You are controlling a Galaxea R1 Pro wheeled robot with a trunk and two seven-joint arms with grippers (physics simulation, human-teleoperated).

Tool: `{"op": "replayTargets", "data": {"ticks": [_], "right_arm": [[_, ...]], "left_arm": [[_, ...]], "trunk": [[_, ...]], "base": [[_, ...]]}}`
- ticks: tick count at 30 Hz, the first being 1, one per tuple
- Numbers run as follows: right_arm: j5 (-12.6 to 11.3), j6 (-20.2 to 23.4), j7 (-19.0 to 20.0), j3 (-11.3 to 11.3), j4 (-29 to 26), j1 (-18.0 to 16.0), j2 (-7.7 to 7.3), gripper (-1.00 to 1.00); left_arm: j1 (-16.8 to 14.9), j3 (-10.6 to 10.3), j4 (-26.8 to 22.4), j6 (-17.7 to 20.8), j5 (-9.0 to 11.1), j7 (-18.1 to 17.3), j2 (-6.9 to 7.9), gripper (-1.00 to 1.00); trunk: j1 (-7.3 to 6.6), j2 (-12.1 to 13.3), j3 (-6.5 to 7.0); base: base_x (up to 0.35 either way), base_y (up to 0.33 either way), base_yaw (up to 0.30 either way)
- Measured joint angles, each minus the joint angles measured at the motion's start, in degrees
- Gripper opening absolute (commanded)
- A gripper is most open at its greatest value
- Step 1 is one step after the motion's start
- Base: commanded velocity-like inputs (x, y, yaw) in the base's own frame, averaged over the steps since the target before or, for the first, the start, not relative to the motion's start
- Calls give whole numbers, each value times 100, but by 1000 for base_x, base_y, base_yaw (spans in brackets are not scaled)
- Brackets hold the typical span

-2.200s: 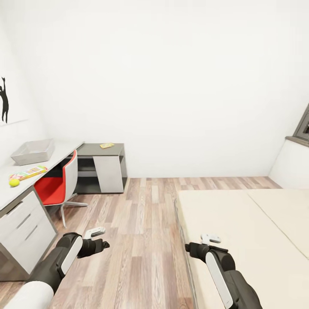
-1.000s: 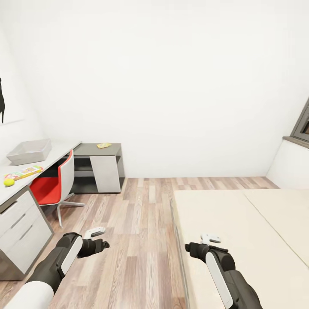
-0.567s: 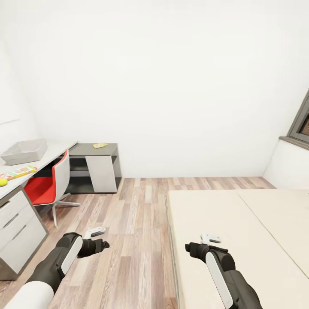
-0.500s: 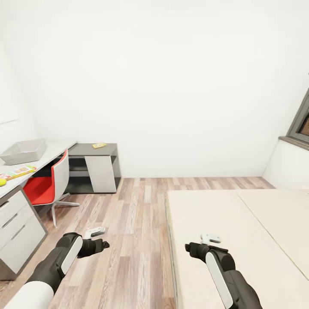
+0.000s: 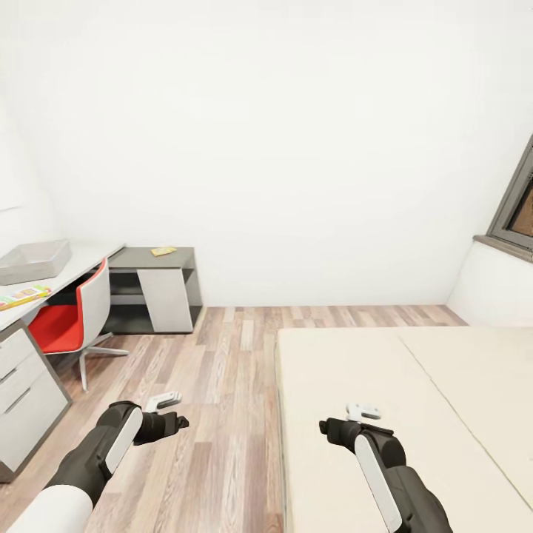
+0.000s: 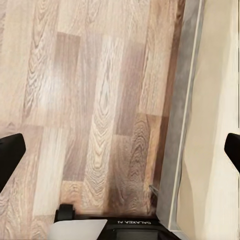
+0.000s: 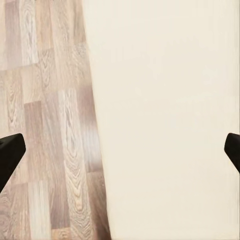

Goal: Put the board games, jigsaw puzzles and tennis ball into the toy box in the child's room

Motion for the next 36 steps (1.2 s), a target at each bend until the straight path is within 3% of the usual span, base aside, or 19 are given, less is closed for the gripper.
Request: {"op": "replayTargets", "data": {"ticks": [36], "right_arm": [[0,0,0,-1,14,-4,0,100]], "left_arm": [[0,0,0,0,-2,-2,5,100]], "trunk": [[0,0,0]], "base": [[0,-219,0]]}}
